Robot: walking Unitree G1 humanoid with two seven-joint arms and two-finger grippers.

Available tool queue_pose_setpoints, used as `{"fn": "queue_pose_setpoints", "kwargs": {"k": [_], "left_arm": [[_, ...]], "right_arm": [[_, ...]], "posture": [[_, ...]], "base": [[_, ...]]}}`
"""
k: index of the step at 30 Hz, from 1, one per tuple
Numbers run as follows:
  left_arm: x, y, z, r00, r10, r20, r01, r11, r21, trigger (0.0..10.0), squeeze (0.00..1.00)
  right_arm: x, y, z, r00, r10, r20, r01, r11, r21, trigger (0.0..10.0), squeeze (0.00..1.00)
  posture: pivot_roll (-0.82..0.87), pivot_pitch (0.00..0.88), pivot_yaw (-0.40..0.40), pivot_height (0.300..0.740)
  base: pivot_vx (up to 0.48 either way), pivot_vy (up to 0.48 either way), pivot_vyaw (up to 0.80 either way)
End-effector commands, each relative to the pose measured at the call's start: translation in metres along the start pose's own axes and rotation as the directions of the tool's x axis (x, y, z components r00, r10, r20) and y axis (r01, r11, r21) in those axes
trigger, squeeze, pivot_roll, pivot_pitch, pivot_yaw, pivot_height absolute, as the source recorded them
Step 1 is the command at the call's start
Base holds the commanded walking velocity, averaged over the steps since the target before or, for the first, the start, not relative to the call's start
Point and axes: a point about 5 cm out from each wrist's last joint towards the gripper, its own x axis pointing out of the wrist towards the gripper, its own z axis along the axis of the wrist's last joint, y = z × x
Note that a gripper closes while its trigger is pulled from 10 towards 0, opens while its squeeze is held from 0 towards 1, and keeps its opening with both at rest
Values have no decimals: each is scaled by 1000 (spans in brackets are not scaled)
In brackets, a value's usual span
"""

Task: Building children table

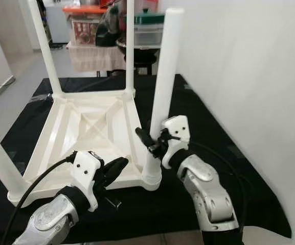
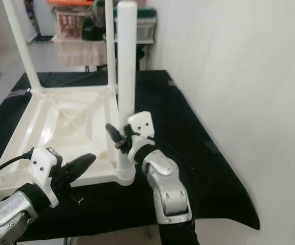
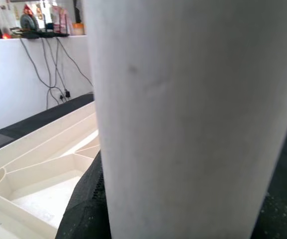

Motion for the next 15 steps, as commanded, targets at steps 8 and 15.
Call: {"fn": "queue_pose_setpoints", "kwargs": {"k": [8, 15], "left_arm": [[3, 2, -2, 1000, 21, 10, -21, 1000, -5, 10000, 0], [5, 3, -3, 1000, 6, 17, -6, 1000, -14, 10000, 0]], "right_arm": [[-3, -2, -37, 978, -42, -205, 52, 998, 44, 10000, 0], [6, -11, 10, 931, 363, -20, -364, 930, -43, 10000, 992]], "posture": [[5, 55, -70, 740], [9, 47, -66, 740]], "base": [[0, 0, 0], [0, 0, 0]]}}
